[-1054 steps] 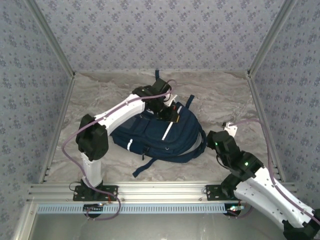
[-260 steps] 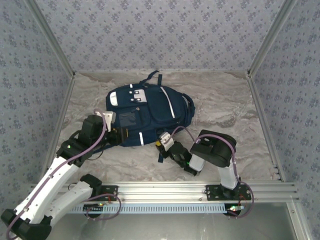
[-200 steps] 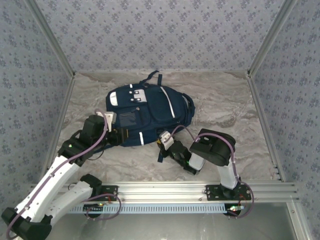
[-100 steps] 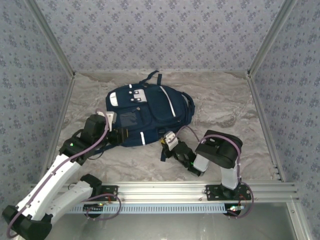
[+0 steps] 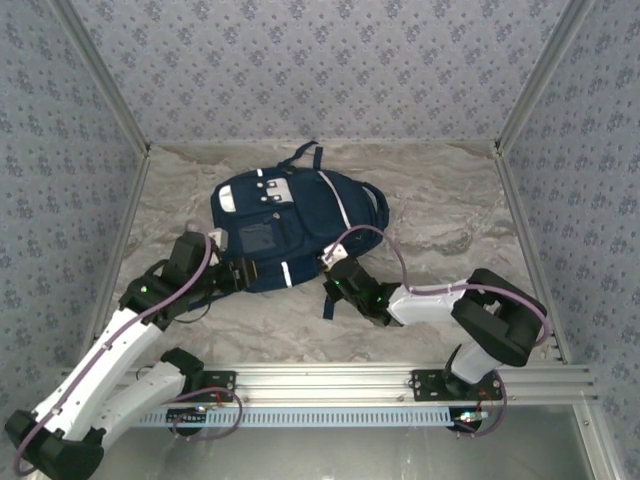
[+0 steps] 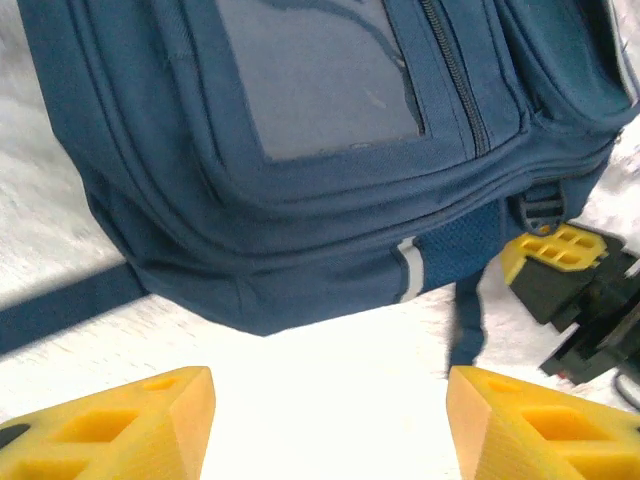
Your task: Pack books, pencil case, and school supplies into a backpack
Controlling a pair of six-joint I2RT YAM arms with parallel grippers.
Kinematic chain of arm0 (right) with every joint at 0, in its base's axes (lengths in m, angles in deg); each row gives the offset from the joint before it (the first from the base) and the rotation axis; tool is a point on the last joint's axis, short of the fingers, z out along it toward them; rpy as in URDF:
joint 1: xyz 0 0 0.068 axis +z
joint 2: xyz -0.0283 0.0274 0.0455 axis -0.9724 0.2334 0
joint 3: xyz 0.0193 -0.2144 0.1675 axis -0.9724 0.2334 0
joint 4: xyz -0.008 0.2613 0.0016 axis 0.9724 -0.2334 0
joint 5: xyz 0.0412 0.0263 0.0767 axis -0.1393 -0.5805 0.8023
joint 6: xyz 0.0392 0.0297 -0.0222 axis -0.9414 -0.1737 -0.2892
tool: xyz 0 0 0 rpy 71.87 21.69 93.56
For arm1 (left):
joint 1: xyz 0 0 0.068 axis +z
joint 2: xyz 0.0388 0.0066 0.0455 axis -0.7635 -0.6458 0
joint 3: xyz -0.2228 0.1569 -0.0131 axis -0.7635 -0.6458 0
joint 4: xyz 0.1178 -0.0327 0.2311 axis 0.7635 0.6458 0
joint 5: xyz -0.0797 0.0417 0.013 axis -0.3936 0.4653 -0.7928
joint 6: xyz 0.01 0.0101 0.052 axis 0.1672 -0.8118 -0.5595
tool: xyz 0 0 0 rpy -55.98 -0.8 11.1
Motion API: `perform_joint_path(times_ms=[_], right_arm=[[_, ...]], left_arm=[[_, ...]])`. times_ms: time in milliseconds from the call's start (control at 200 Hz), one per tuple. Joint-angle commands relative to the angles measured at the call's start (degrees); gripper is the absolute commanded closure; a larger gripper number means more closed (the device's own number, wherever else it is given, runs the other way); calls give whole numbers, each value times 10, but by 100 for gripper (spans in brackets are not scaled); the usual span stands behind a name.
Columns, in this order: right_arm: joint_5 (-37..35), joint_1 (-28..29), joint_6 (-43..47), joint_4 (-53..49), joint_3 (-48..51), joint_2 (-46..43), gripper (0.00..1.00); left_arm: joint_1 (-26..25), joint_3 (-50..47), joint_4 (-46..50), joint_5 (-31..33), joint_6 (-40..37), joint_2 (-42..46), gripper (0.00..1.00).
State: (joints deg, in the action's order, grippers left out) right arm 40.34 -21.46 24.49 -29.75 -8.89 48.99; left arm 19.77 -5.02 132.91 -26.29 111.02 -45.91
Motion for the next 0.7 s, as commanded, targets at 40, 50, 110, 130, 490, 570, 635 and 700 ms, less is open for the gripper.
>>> perform_joint_path(times_ms=[40,50,110,130,490,570,635,700], right_arm=[[5,4,-37,-87,-17,-28,100],[7,4,-39,-89,-17,-30,100],[20,9,-46,-92,-22,-35,100],[25,11,-45,-95,-23,-36,100],[46,30,-52,-134,-60,-50,100],[55,31,-48,-139,-64,-46,100],[60,31,-48,-144,-65,-45,100],[64,31,-48,-151,-65,-45,100]], left_arm=[[-3,-85,-61,-63,201,39,36],[-3,-93,-67,-64,213,41,35],[-3,-130,-104,-70,273,52,30],[-3,-144,-121,-73,290,55,30],[-2,-263,-319,-17,414,47,25],[-1,-270,-353,-8,414,29,26],[-1,-271,-371,-3,413,11,26],[0,-270,-384,0,414,-11,28]])
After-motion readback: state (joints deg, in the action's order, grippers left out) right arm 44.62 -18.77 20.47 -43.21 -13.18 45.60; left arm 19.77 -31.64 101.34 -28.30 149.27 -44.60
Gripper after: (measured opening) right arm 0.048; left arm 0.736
